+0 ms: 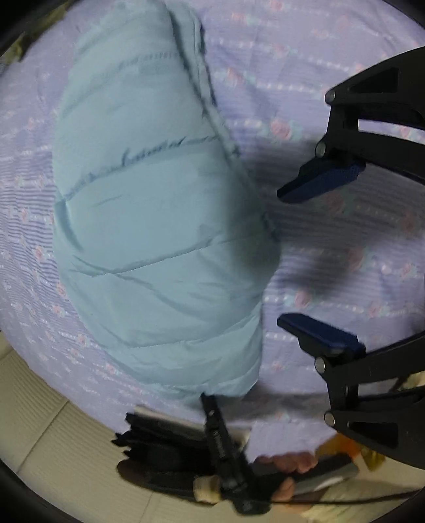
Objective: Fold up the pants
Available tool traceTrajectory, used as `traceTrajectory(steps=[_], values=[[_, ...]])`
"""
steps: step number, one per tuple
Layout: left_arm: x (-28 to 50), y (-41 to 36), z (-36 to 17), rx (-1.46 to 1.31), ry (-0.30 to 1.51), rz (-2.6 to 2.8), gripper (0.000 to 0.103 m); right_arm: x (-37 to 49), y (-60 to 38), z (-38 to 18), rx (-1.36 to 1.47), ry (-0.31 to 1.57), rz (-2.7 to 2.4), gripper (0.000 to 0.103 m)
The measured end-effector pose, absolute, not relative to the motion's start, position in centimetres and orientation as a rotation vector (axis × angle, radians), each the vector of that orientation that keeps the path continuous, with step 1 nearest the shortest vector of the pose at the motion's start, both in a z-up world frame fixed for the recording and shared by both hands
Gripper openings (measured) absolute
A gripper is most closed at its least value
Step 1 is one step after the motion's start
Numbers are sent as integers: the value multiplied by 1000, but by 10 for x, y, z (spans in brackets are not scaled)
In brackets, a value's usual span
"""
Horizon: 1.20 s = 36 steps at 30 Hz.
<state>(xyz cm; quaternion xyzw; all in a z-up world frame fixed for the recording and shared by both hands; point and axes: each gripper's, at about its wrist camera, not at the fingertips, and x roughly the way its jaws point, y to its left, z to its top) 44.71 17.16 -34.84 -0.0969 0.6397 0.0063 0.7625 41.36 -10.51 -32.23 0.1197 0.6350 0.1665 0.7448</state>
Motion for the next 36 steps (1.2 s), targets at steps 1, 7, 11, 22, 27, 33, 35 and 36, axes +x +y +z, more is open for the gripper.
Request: traceTrajectory(steps=[1,7,11,22,27,33,35,36], values=[[446,173,-348,-217,1393,15,15,417,-104,-322,261,1384,371,69],[453,172,-348,-209,1393,42,16,430,-94,-304,219,1317,463,66],[455,171,-350,-193,1400,44,17,425,-99,-329,282,1408,469,66],[460,173,-353,-163,1415,55,20,433,-84,-340,141,1414,461,26],[457,166,-347,-88,1401,55,20,426,-93,-327,227,1443,420,15],[457,164,-359,89,1442,168,8,404,-82,-345,173,1501,372,13],[452,169,-360,60,1452,163,8,406,-91,-351,224,1513,349,13],[448,170,-353,50,1433,170,8,407,-94,-351,243,1514,352,14]])
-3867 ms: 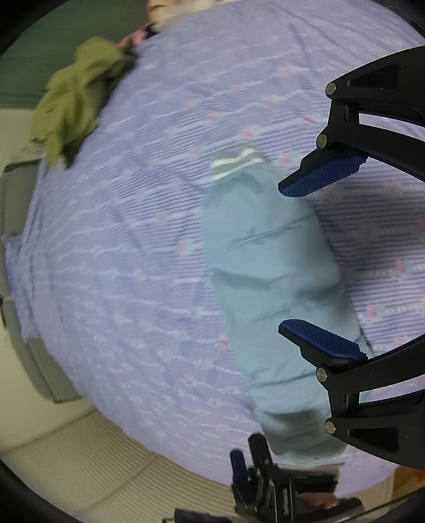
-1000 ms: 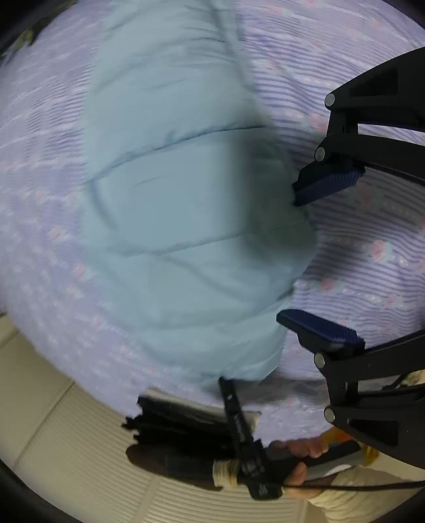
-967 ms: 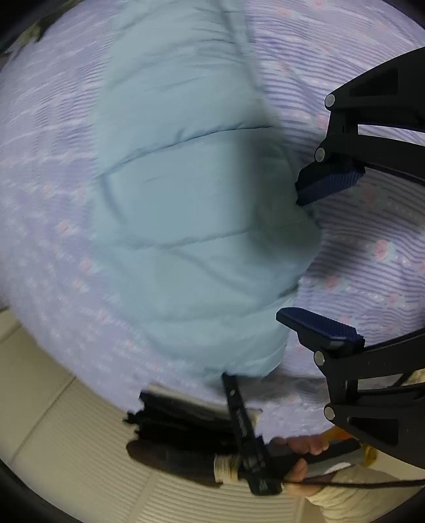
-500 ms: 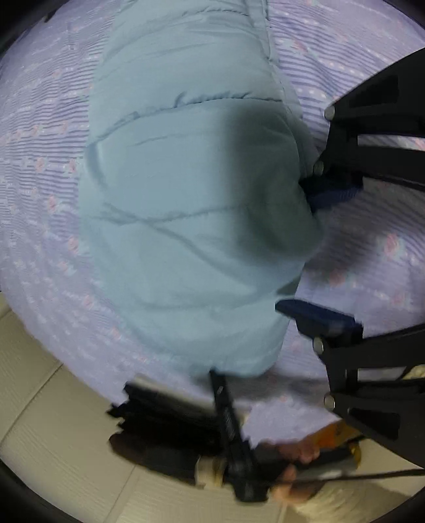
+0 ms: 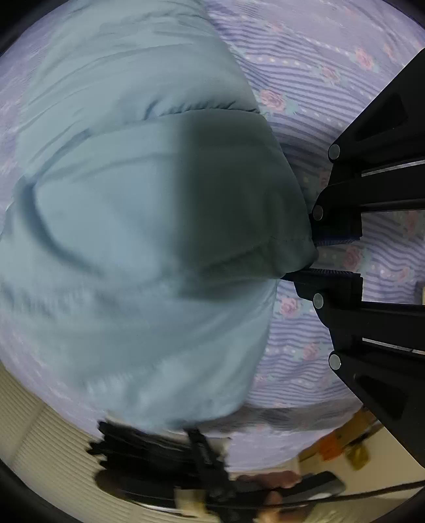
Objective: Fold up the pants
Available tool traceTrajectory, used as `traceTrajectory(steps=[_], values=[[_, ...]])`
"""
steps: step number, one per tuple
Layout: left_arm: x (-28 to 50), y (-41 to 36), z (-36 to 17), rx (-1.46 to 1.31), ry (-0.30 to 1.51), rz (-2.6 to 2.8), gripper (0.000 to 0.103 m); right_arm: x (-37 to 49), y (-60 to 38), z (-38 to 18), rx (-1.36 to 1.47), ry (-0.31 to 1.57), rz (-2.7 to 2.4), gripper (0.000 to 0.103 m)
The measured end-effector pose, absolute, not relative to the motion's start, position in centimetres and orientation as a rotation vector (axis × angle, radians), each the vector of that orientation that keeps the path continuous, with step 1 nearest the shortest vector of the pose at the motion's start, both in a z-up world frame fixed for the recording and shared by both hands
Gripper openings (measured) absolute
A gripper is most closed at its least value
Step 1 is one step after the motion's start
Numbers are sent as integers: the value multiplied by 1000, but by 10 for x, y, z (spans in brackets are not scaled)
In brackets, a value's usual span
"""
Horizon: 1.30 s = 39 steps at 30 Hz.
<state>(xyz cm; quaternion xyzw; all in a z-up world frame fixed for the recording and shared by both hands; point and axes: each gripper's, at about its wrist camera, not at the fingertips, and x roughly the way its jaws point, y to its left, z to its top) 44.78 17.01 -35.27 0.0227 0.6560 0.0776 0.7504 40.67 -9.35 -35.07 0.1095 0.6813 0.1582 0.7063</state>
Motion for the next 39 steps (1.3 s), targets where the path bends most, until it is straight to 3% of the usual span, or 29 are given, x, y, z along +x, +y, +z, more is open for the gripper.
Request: traceTrajectory(steps=[2,4,6,7,14,21,23,27,39], values=[[437,171,-336,43,1379,166,13,407,-95,-341,233,1498,362,21],[425,163,-311,61,1309,160,20,403,-97,-321,155,1462,360,47],[415,151,-289,59,1258,128,22,395,-102,-303,107,1402,354,63],[411,143,-280,52,1238,100,23,392,-110,-293,95,1373,352,66],[416,68,-233,3,1136,-126,27,392,-205,-245,169,1217,163,71],[443,-31,-237,49,1116,-340,24,414,-309,-244,324,1095,-72,76],[453,-52,-248,56,1127,-362,18,422,-327,-253,389,1077,-96,79],[463,-80,-255,53,1149,-380,15,440,-344,-278,496,1075,-98,80],[492,-117,-289,-81,1242,-387,14,486,-365,-356,635,1164,-64,80]])
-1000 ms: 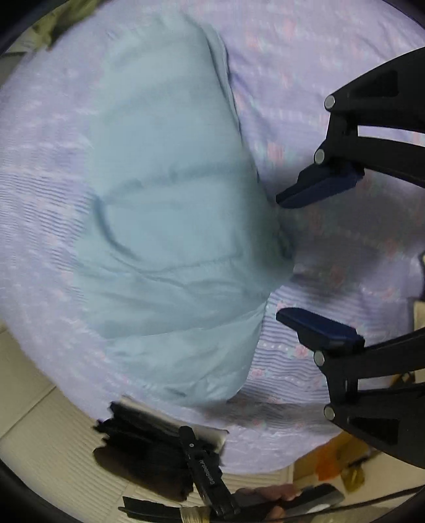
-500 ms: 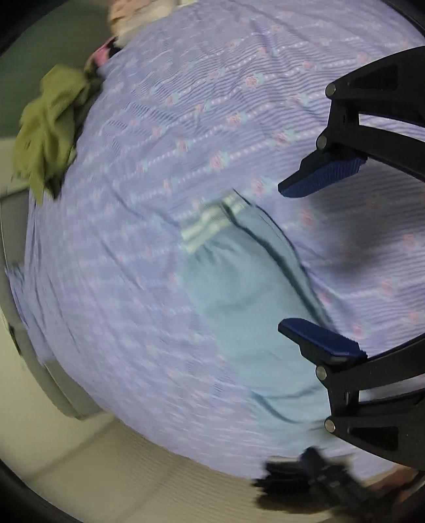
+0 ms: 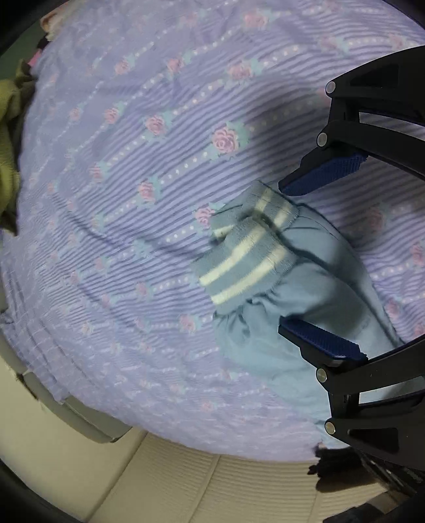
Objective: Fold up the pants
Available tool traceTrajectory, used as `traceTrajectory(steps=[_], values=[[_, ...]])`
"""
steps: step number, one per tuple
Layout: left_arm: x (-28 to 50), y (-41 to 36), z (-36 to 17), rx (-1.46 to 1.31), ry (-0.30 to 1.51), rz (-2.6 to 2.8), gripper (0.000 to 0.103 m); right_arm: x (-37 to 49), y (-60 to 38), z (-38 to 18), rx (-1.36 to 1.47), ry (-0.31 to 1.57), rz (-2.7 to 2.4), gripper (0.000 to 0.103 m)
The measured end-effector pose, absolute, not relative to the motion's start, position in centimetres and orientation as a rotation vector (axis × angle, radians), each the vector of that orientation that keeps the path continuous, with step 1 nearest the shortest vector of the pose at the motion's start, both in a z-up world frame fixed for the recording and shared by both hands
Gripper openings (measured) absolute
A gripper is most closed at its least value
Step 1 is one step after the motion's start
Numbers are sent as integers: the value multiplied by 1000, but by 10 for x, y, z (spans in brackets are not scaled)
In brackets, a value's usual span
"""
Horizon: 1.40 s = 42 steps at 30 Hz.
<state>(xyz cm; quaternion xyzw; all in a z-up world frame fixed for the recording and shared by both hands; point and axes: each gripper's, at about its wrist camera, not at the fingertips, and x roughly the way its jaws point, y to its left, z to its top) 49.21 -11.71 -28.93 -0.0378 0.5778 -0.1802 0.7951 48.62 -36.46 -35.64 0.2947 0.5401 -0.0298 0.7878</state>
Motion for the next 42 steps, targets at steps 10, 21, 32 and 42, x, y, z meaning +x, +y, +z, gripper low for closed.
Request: traceTrajectory(steps=[10,21,32,42], values=[[480,-95,-329,-83,1353,-331,8,494,-367,-399,806,1185,10,61],[482,-99,-329,-181,1395,-397,7,449,-350,-306,499,1080,-170,37],[484,-136,-345,-71,1421,-354,4,406,-323,-240,212,994,-156,37],[477,-80,-279,-216,1274,-356,17,403,-261,-192,106,915,-36,37]])
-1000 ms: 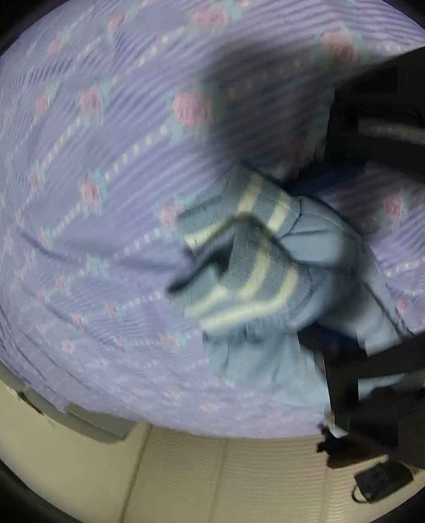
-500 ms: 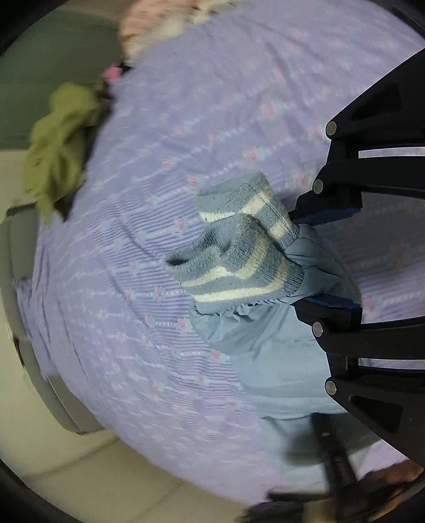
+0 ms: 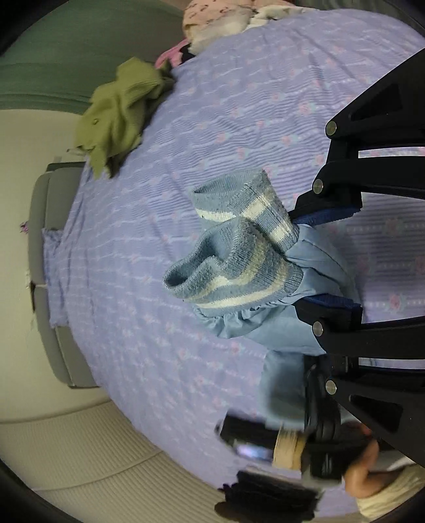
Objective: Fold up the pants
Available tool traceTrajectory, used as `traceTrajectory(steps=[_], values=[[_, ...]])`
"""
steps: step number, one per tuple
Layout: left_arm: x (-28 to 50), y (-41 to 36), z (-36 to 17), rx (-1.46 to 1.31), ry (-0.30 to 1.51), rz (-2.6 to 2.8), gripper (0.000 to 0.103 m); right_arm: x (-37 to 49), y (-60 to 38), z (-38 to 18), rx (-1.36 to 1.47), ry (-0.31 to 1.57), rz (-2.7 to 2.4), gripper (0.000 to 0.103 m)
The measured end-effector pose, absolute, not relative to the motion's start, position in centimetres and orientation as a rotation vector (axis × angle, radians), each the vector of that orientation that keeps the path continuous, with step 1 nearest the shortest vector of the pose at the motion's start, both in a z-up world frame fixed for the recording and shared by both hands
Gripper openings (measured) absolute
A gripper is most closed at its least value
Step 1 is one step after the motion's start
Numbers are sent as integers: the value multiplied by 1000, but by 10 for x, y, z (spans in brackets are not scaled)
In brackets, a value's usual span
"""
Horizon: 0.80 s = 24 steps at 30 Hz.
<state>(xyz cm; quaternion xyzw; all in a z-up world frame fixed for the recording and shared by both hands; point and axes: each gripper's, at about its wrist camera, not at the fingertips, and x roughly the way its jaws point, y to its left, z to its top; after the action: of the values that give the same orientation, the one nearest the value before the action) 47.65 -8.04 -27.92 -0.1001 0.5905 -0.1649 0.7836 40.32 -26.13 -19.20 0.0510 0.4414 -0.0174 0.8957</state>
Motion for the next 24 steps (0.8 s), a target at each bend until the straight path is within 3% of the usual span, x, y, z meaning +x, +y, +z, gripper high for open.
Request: traceTrajectory(steps=[5,11,20,24], values=[[443,-6,-222,-119,1143,-269,19,404,-213,-160,52,883,22,38],[409,81,-219,-144,1143,-140,19,403,-114,-154,-71,877,177,38],[370,159,-227,-168,1165,-6,19,423,39,-224,-307,958,342,39],[362,179,-232,-166,1167,30,19,428,68,-251,-341,1020,390,51]])
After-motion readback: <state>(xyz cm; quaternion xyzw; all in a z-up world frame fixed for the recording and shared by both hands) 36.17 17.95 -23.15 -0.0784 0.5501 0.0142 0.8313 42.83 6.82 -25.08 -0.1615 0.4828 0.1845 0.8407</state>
